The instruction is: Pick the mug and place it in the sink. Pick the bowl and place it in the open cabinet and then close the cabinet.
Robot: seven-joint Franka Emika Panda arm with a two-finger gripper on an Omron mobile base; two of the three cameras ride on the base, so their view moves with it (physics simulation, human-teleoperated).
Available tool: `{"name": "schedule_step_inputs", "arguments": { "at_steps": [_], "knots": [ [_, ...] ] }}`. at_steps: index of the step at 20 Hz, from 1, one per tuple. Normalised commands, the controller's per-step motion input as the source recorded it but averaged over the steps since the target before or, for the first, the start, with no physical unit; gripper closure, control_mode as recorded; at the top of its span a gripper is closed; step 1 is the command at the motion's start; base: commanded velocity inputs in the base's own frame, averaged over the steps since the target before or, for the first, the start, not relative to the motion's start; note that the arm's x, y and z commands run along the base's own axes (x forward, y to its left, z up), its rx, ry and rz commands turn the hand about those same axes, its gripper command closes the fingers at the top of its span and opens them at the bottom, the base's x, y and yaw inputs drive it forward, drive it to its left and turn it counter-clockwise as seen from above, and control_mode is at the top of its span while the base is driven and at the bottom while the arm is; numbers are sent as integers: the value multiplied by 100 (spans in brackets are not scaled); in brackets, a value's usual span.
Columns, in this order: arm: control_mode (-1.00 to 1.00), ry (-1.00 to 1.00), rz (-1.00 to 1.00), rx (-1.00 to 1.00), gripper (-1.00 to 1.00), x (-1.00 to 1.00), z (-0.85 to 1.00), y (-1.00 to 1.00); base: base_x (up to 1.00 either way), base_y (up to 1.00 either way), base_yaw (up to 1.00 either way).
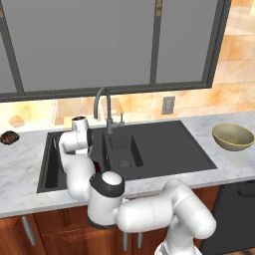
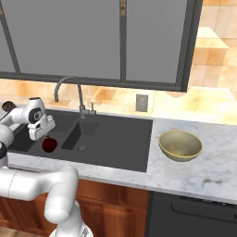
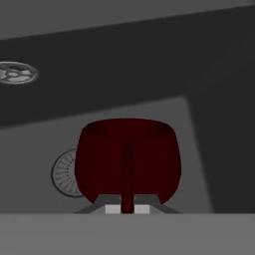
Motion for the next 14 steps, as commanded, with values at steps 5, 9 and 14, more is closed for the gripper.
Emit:
{"name": "schedule_step_inputs", "arguments": {
  "at_steps": [5,9,14],
  "knots": [
    [-100,0,0,6,100,2,-55,0,0,0,0],
    [-100,0,0,1,100,34,-30,0,0,0,0],
    [-100,-8,0,0,100,33,-29,0,0,0,0]
  ]
}}
